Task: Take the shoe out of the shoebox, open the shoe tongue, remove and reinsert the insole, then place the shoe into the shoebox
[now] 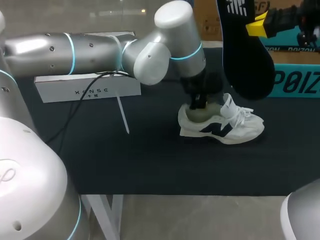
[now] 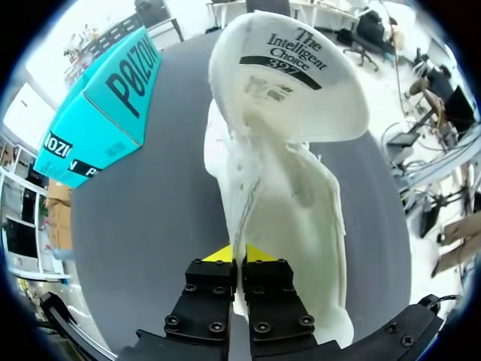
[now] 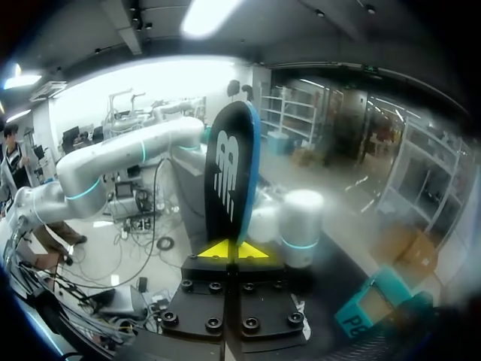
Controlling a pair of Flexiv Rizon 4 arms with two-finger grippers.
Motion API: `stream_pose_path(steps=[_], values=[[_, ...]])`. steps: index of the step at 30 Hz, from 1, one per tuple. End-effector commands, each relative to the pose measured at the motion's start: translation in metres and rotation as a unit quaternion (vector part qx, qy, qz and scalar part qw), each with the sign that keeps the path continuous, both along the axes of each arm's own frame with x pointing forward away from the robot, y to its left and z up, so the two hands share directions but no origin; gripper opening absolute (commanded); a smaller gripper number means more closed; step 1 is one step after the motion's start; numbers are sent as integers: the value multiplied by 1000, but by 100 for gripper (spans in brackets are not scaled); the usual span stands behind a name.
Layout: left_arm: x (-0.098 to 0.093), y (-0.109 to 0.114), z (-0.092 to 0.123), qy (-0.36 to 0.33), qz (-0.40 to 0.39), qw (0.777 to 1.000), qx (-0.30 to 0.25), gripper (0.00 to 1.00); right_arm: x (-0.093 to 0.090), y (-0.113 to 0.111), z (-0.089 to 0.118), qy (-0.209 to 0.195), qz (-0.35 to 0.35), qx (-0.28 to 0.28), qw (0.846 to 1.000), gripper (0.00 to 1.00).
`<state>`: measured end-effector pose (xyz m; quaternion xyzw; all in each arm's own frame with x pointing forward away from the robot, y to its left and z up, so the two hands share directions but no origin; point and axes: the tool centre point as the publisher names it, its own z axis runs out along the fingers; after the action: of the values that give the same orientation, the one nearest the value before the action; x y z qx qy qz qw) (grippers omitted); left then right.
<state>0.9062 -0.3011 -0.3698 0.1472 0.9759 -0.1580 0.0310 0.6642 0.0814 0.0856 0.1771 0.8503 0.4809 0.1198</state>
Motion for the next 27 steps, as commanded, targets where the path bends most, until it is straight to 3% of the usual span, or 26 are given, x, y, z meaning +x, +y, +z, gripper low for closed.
stream_pose_path(steps=[1, 10, 21, 27], values=[[-5, 12, 15, -4, 2, 1000, -4, 0, 3, 2, 2, 2, 0, -3, 1000, 0], [-9, 19, 31, -1, -8, 1000, -19, 0, 3, 2, 2, 2, 0, -3, 1000, 0], [-2, 17, 44, 59, -95, 992, -63, 0, 3, 2, 2, 2, 0, -3, 1000, 0], [3, 12, 48, 70, -169, 982, -41, 0, 3, 2, 2, 2, 0, -3, 1000, 0]])
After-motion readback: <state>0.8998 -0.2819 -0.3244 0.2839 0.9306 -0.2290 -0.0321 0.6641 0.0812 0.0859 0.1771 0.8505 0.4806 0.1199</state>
